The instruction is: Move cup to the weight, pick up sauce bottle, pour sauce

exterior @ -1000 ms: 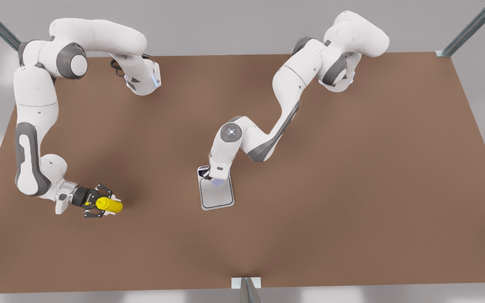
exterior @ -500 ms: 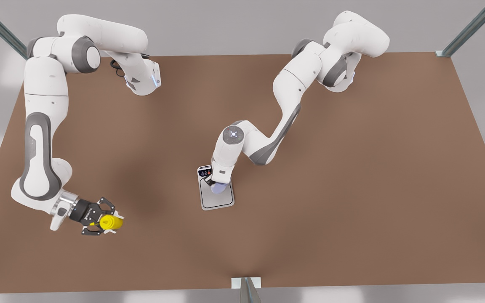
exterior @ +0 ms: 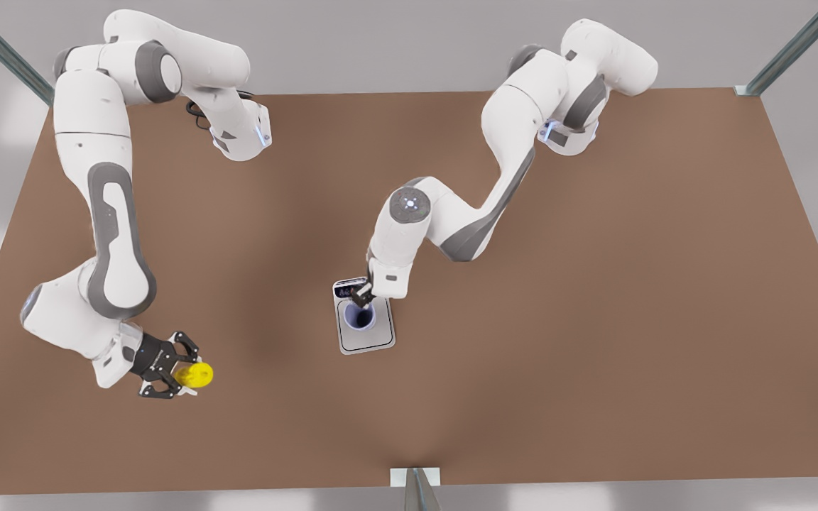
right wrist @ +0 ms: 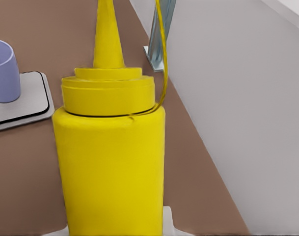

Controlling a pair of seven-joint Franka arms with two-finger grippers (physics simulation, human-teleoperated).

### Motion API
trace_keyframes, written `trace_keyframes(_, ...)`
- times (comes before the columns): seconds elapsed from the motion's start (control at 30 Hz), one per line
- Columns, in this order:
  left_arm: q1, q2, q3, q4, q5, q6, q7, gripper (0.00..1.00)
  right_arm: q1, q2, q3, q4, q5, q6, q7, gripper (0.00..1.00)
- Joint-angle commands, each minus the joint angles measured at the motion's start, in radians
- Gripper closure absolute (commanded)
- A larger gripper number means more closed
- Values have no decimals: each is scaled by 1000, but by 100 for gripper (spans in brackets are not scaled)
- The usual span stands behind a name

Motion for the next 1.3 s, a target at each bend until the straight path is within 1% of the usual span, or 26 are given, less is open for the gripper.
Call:
trace_keyframes(0.0, 8, -10, 2, 0, -79, -21, 26, 0, 7, -3, 0, 0, -17, 7, 15, 45)
trace_keyframes(0.03, 64, -58, 7, -14, -113, -121, 138, 0, 45, -8, 0, 0, -99, 41, 98, 45)
trace_keyframes(0.07, 107, -125, 13, -98, -110, -182, 270, 0, 97, -11, 0, 0, -225, 92, 231, 45)
trace_keyframes(0.1, 123, -214, 65, -235, -119, -189, 383, 0, 146, -12, 0, 0, -336, 124, 348, 45)
trace_keyframes(0.13, 123, -293, 140, -365, -124, -189, 549, 0, 197, -18, -9, 0, -380, 133, 385, 45)
trace_keyframes(0.17, 121, -373, 231, -483, -124, -192, 729, 0, 235, -26, -9, 5, -481, 133, 385, 45)
trace_keyframes(0.2, 121, -419, 295, -551, -124, -198, 862, 0, 266, -34, -9, 8, -595, 133, 388, 45)
trace_keyframes(0.23, 120, -429, 393, -559, -124, -265, 1035, 0, 298, -49, -8, 5, -710, 133, 388, 45)
trace_keyframes(0.33, 120, -455, 645, -563, -170, -359, 1384, 0, 390, -75, -9, -23, -998, 113, 405, 45)
trace_keyframes(0.4, 121, -455, 729, -585, -178, -359, 1484, 0, 426, -72, -9, -15, -1118, 81, 450, 45)
trace_keyframes(0.43, 146, -459, 734, -586, -181, -357, 1485, 0, 441, -63, -8, 2, -1190, 70, 468, 45)
trace_keyframes(0.47, 267, -521, 638, -588, -181, -365, 1485, 0, 456, -55, -9, 17, -1229, 53, 502, 45)
trace_keyframes(0.5, 429, -566, 464, -588, -152, -368, 1478, 0, 472, -49, -9, 37, -1250, 35, 503, 45)
trace_keyframes(0.53, 673, -609, 175, -591, -37, -368, 1465, 0, 479, -29, -9, 83, -1256, 7, 506, 45)
trace_keyframes(0.57, 720, -659, 94, -641, 35, -351, 1455, 0, 504, -26, -9, 98, -1311, -14, 509, 45)
trace_keyframes(0.6, 715, -728, 90, -735, 42, -302, 1456, 0, 515, -26, -9, 101, -1348, -28, 519, 45)
trace_keyframes(0.63, 723, -756, 70, -740, 42, -302, 1458, 0, 533, -26, -9, 114, -1400, -52, 519, 45)
trace_keyframes(0.67, 720, -747, 70, -734, 42, -299, 1445, 0, 547, -26, -9, 114, -1442, -59, 525, 45)
trace_keyframes(0.7, 717, -660, 70, -631, 42, -311, 1447, 0, 550, -29, -8, 112, -1469, -66, 525, 45)
trace_keyframes(0.73, 732, -641, 51, -600, 55, -302, 1450, 0, 550, -34, -8, 109, -1476, -65, 523, 45)
trace_keyframes(0.77, 792, -614, -13, -583, 83, -296, 1447, 0, 555, -32, -8, 100, -1520, -77, 525, 45)
trace_keyframes(0.8, 786, -597, -15, -576, 95, -296, 1444, 0, 576, -29, -8, 98, -1548, -86, 525, 45)
trace_keyframes(0.9, 784, -581, -13, -576, 85, -281, 1436, 0, 618, -6, -8, 92, -1591, -103, 528, 45)
trace_keyframes(0.93, 783, -581, -15, -577, 85, -290, 1378, 0, 618, -6, -8, 91, -1598, -118, 528, 45)
trace_keyframes(1.13, 737, -590, -19, -582, 83, -314, 1336, 0, 624, -32, -8, 17, -1637, -125, 534, 45)
trace_keyframes(1.27, 732, -590, -19, -582, 85, -307, 1327, 0, 644, -20, -8, -18, -1687, -125, 558, 45)
